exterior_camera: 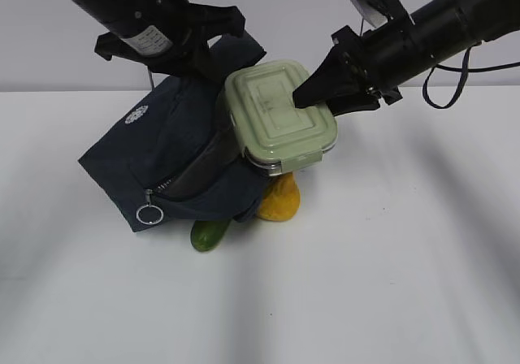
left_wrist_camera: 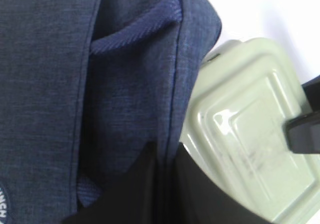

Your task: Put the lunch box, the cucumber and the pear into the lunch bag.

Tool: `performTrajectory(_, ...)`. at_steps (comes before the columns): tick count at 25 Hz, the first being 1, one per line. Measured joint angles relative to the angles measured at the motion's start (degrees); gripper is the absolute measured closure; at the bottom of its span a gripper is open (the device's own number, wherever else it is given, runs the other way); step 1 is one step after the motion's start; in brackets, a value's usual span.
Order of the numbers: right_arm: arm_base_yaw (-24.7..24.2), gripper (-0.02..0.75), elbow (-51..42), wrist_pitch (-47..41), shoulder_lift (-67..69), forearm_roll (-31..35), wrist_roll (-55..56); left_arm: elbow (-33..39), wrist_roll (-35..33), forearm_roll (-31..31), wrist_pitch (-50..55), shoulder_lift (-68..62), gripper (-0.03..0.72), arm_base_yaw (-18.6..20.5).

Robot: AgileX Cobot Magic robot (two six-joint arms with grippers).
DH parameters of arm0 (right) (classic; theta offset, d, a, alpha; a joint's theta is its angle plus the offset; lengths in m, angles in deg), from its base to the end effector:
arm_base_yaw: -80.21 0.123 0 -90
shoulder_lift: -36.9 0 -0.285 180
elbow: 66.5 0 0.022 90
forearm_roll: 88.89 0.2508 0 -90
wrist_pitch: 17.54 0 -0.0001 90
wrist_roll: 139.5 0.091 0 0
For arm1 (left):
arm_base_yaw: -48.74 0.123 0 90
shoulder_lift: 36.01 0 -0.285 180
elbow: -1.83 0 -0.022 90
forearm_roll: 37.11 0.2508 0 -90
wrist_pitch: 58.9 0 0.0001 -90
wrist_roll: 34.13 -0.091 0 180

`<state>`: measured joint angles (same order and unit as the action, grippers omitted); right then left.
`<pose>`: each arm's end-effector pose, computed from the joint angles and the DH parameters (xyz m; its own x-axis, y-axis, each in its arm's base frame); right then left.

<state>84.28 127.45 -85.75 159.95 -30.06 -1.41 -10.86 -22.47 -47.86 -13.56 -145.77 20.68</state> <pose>0.4110 0.1018 0.2482 -0.8768 -0.1720 -0.4491 -0.4611 0.5660 0.6834 0.3504 -0.2005 0.3111 -0.8332 0.0736 -0.5480 0.2792 0.9115 -0.3021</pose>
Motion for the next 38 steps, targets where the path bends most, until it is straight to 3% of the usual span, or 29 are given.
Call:
performTrajectory(8, 2.95, 0.411, 0.00, 3.05, 0.00, -0.38, 2.37, 0.00, 0.00, -1.89, -0.86, 0.00, 0.688, 0.06)
performTrajectory(18, 3.20, 0.411, 0.00, 5.28, 0.00, -3.32, 5.57, 0.00, 0.00, -4.53, -2.47, 0.16, 0.688, 0.06)
performTrajectory(38, 9.93, 0.412, 0.00, 15.69, 2.03, 4.54, 6.04, 0.00, 0.00, -5.94, -2.90, 0.26, 0.688, 0.06)
